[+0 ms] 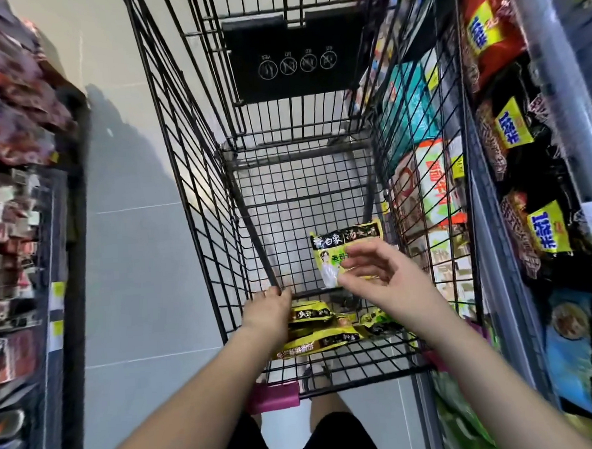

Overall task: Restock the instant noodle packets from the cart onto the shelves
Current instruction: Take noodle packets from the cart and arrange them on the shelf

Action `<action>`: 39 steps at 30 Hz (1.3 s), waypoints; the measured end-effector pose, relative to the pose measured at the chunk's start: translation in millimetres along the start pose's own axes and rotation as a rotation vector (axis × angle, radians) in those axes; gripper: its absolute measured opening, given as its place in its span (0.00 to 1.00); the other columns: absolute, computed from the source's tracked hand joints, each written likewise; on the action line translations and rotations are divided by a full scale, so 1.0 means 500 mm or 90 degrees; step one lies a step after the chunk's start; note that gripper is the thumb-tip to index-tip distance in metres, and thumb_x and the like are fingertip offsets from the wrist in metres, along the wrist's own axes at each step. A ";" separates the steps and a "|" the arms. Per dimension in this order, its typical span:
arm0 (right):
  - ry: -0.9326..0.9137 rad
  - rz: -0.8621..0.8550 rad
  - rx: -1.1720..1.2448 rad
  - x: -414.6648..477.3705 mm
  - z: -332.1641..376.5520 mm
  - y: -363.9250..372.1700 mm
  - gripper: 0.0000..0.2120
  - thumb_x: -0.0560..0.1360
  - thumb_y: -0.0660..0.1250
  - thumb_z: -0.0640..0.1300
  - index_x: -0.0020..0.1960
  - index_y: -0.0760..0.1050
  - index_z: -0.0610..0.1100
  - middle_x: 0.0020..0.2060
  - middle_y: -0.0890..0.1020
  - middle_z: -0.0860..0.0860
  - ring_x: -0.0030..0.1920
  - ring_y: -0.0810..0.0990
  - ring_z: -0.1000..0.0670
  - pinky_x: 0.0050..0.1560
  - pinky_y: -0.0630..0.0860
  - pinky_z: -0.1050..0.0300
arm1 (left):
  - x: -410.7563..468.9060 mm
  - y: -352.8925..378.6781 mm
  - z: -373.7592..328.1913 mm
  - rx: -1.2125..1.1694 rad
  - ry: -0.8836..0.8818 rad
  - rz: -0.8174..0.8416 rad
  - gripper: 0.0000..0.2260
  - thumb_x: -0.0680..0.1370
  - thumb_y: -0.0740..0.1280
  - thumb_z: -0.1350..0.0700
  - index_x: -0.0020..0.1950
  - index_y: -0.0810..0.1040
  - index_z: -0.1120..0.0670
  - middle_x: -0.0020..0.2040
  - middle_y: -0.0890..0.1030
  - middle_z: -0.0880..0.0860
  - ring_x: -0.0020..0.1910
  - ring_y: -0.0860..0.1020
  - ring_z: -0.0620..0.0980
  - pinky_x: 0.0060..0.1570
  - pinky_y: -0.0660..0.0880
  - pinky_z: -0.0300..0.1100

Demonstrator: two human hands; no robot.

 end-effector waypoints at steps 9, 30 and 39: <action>0.008 0.005 -0.027 -0.023 -0.034 0.002 0.20 0.71 0.79 0.44 0.60 0.78 0.55 0.52 0.85 0.55 0.53 0.84 0.56 0.57 0.81 0.57 | 0.023 0.028 0.016 0.051 -0.078 -0.004 0.27 0.75 0.71 0.62 0.72 0.65 0.55 0.68 0.72 0.57 0.66 0.74 0.57 0.60 0.76 0.47; -0.031 0.022 -0.143 -0.036 -0.022 0.011 0.19 0.72 0.78 0.47 0.60 0.79 0.58 0.52 0.83 0.64 0.54 0.82 0.63 0.56 0.77 0.69 | -0.029 -0.098 0.094 -0.337 -0.008 -0.213 0.13 0.74 0.74 0.49 0.58 0.80 0.40 0.41 0.84 0.44 0.40 0.81 0.42 0.38 0.77 0.39; -0.073 0.090 -0.346 -0.023 0.003 0.023 0.24 0.73 0.75 0.57 0.67 0.73 0.60 0.58 0.79 0.65 0.58 0.77 0.67 0.60 0.74 0.69 | -0.174 -0.275 0.149 -0.458 0.139 -0.405 0.20 0.72 0.77 0.54 0.57 0.78 0.34 0.49 0.82 0.36 0.49 0.80 0.37 0.50 0.79 0.42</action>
Point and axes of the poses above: each hand's wrist, its own x-axis towards the middle knuckle, its own y-axis out of the palm, z = x × y, the point moved 7 cm from there along x, towards the middle knuckle
